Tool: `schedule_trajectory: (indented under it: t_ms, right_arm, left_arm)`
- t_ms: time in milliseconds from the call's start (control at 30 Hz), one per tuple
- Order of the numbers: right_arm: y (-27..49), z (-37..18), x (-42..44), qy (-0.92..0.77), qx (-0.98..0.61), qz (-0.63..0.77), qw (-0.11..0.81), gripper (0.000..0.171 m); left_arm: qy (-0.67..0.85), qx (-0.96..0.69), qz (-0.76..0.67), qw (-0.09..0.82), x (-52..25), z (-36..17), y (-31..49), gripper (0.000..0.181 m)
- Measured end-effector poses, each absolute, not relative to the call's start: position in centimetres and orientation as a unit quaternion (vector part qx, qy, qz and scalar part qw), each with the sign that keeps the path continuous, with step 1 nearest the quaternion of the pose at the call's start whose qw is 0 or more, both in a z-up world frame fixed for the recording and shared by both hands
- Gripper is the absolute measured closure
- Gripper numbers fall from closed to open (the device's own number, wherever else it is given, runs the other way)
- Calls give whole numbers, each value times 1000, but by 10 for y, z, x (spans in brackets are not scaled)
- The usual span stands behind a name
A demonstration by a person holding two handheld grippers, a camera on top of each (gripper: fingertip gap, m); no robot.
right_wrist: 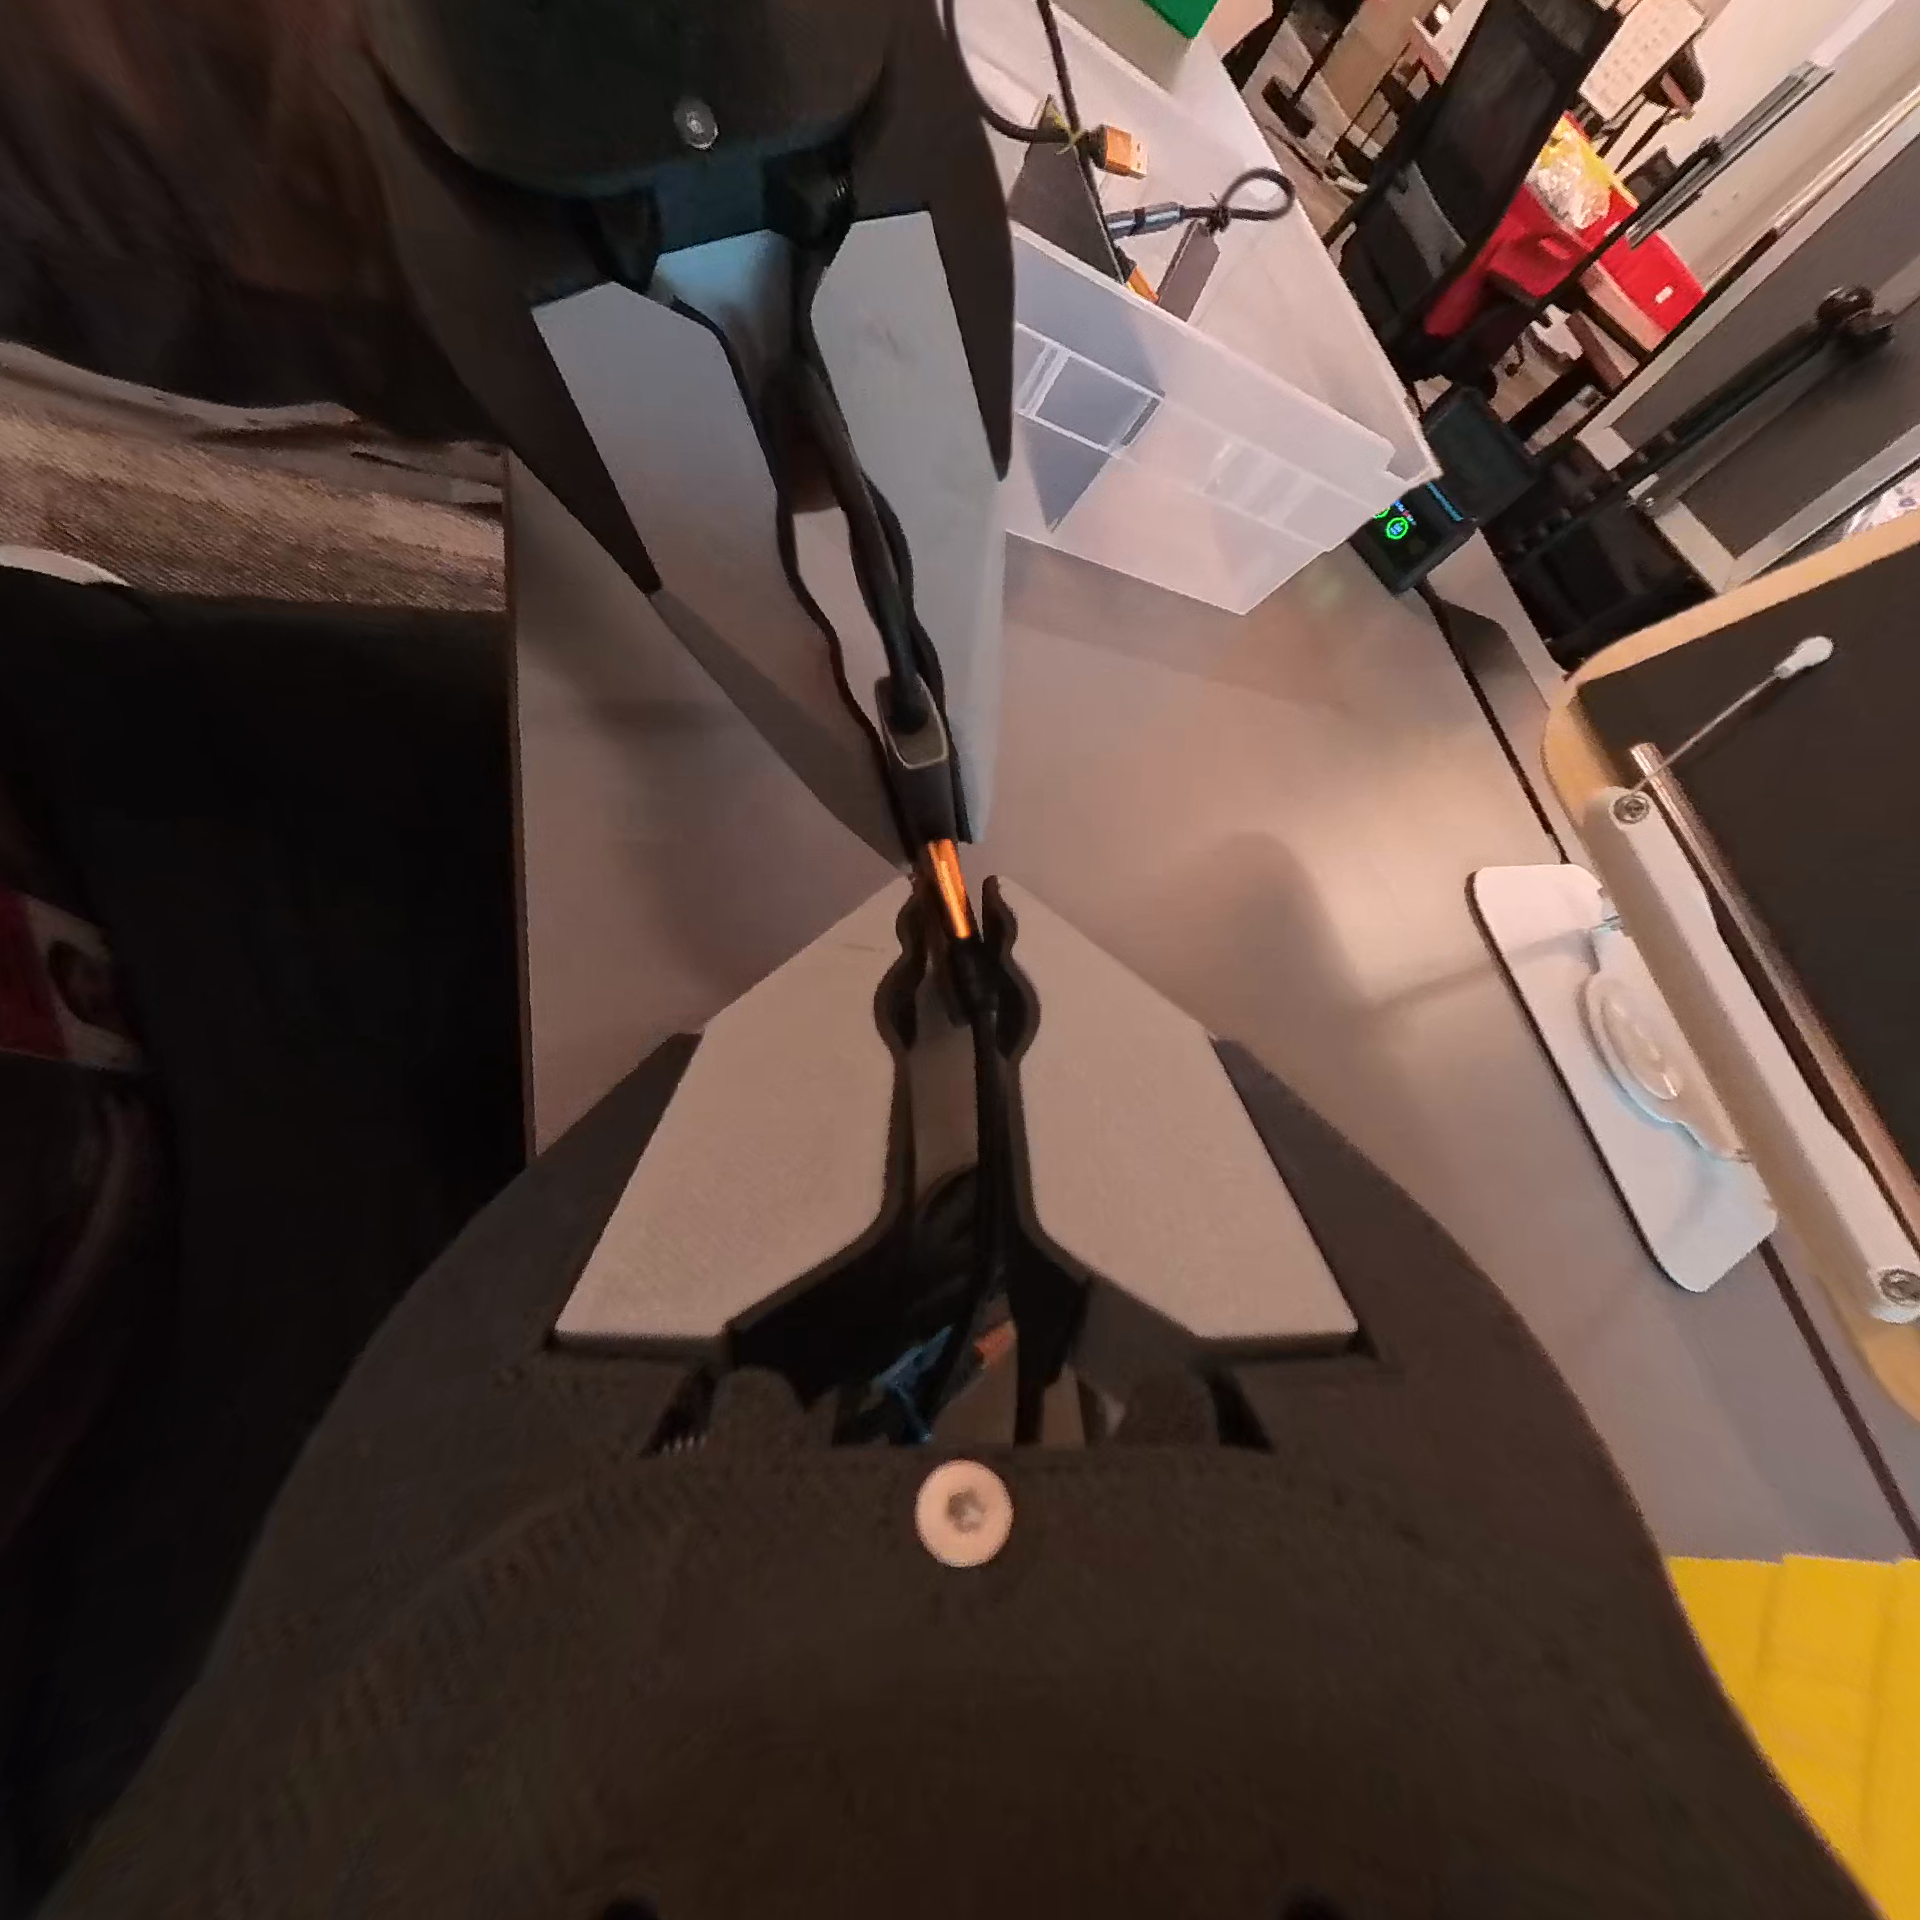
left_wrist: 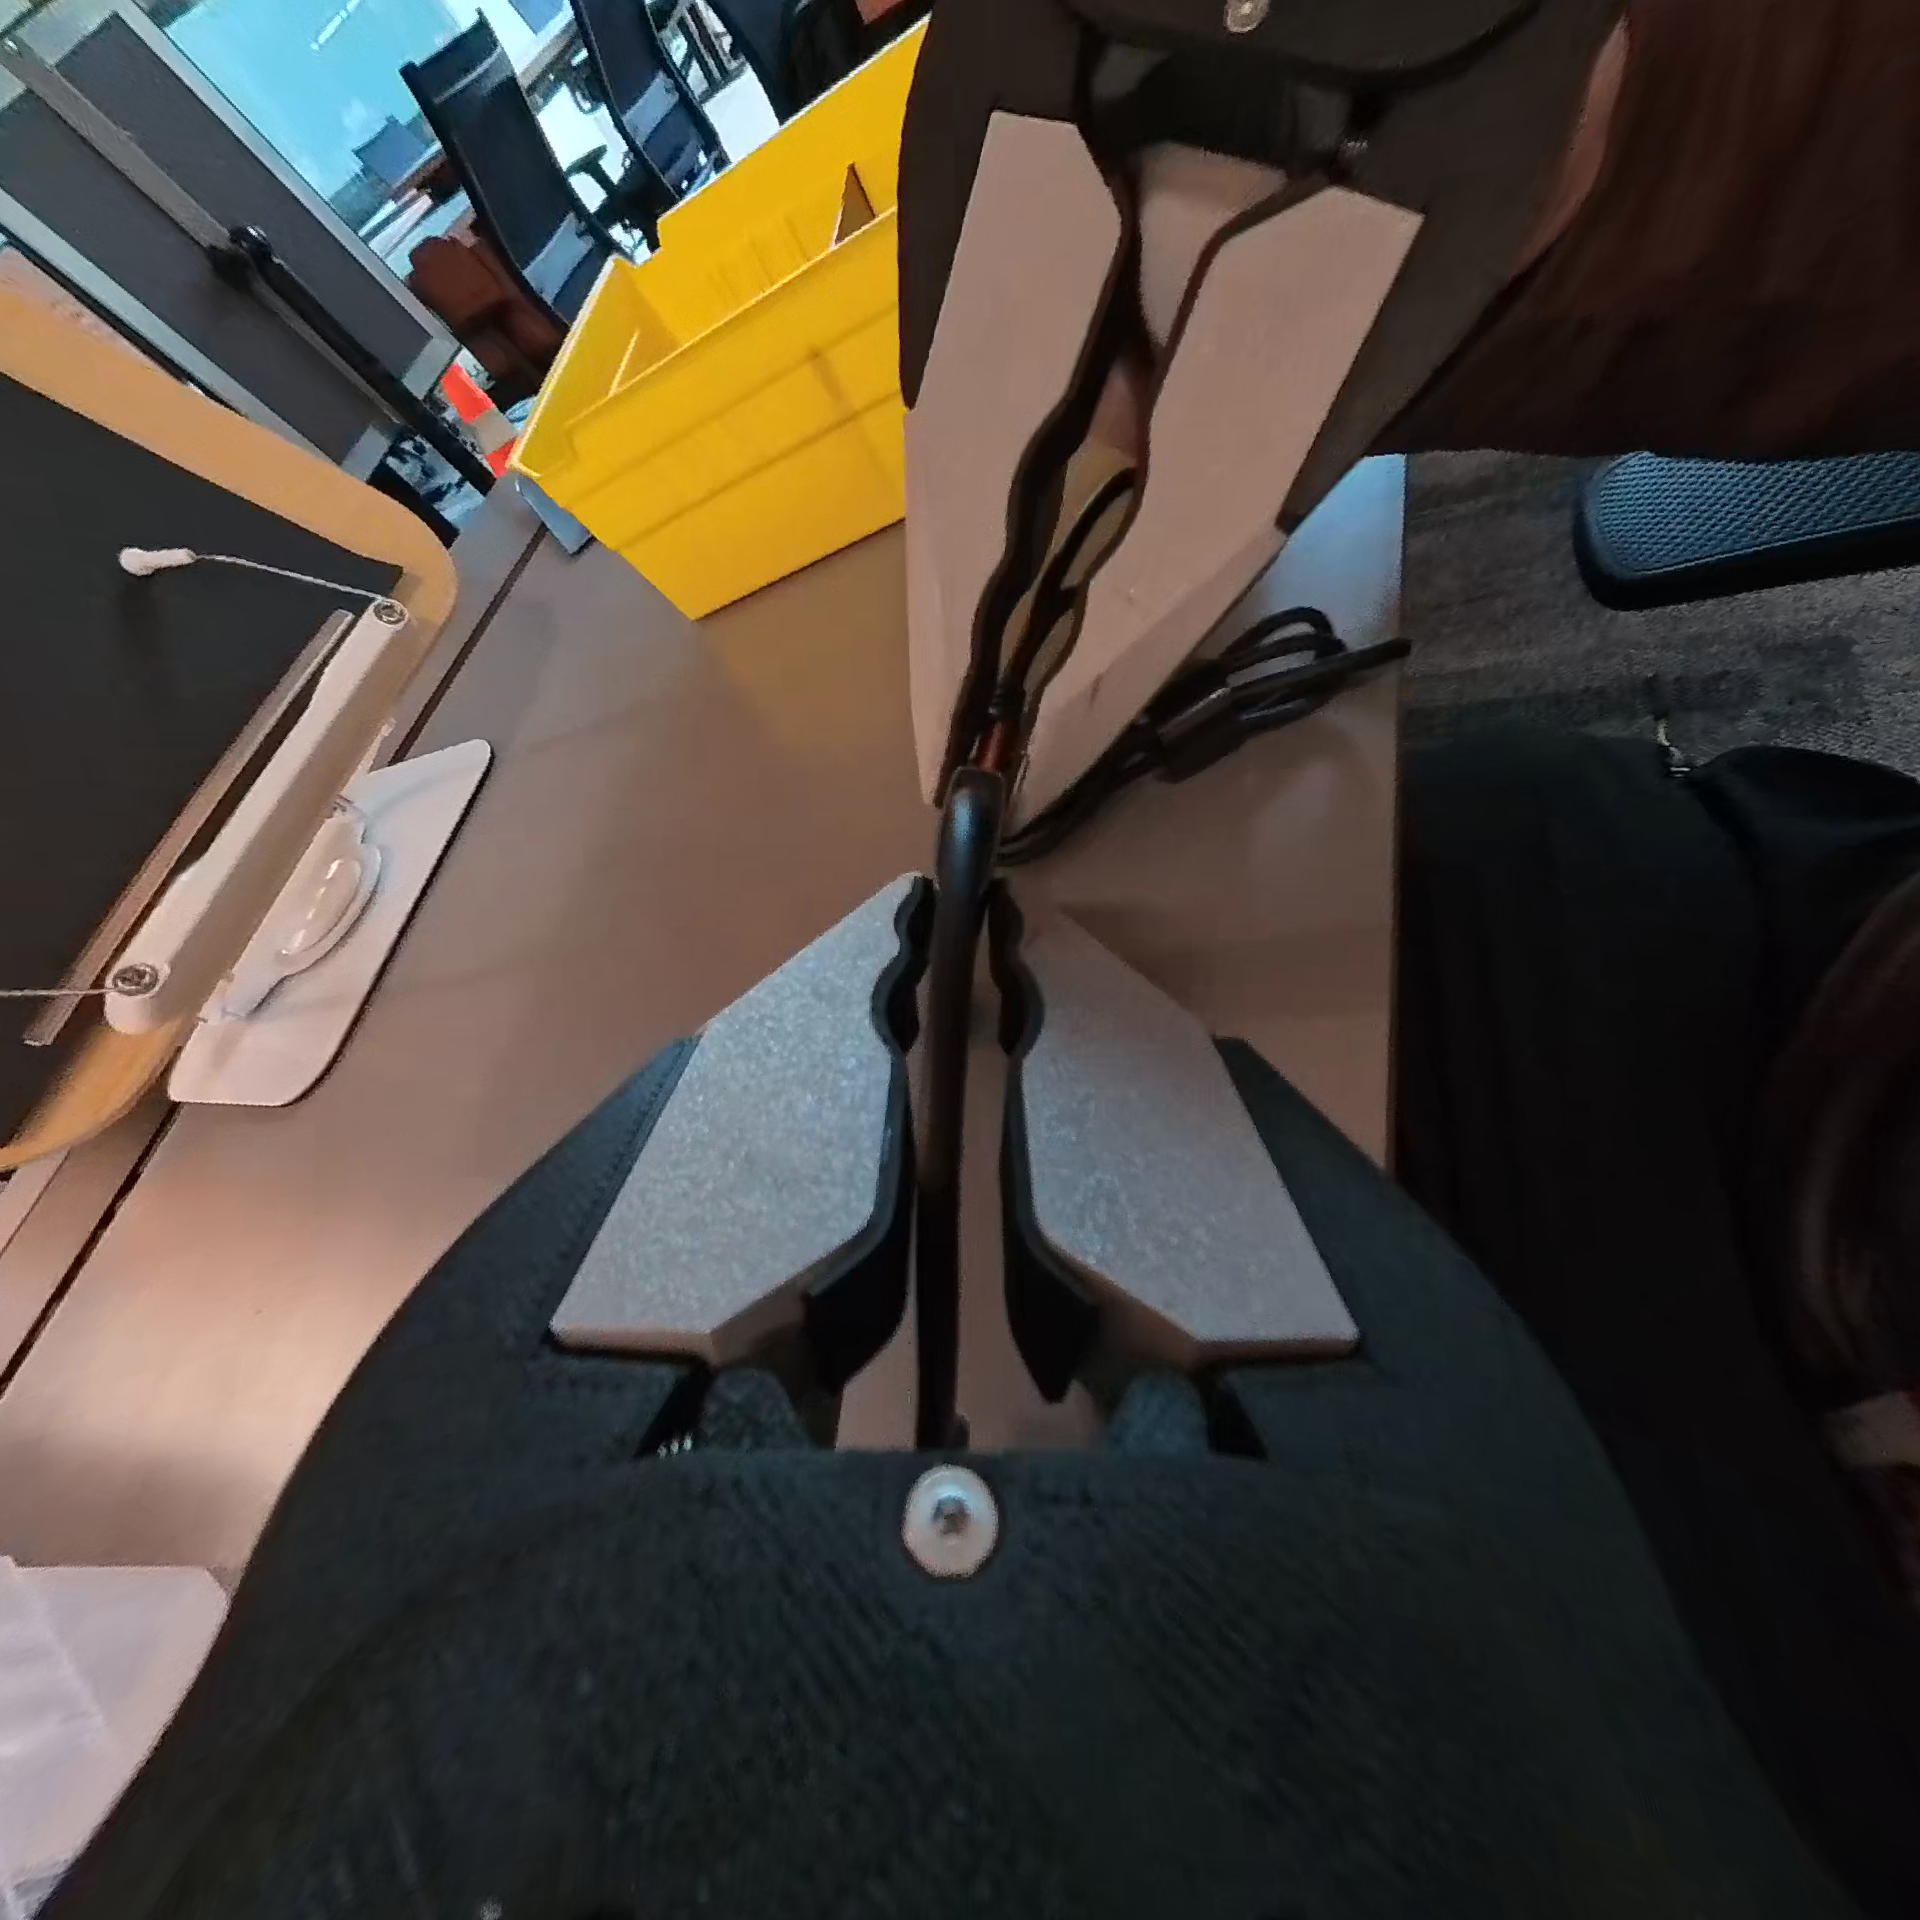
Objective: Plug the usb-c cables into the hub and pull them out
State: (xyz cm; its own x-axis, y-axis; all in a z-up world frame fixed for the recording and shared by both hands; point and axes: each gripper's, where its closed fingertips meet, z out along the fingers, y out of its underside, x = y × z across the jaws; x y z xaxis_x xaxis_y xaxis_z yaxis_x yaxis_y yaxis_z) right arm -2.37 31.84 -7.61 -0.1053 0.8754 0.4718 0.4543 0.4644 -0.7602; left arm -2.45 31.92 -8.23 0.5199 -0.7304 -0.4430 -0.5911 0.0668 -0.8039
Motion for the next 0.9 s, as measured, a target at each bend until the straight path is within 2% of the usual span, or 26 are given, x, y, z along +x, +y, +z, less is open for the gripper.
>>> schedule_trajectory:
  t_ms: [300, 700, 900]
  right_arm:
    - [313, -72, -26, -723, -446, 195, 491, 167]
    - [321, -65, -36, -762, -410, 152, 478, 168]
    - [322, -68, -38, -742, -421, 222, 472, 168]
  left_arm:
    - [503, -678, -11, 537, -24, -83, 320, 173]
    - [511, -654, -14, 558, -31, -65, 323, 173]
    - [503, -645, -44, 574, -31, -69, 328, 172]
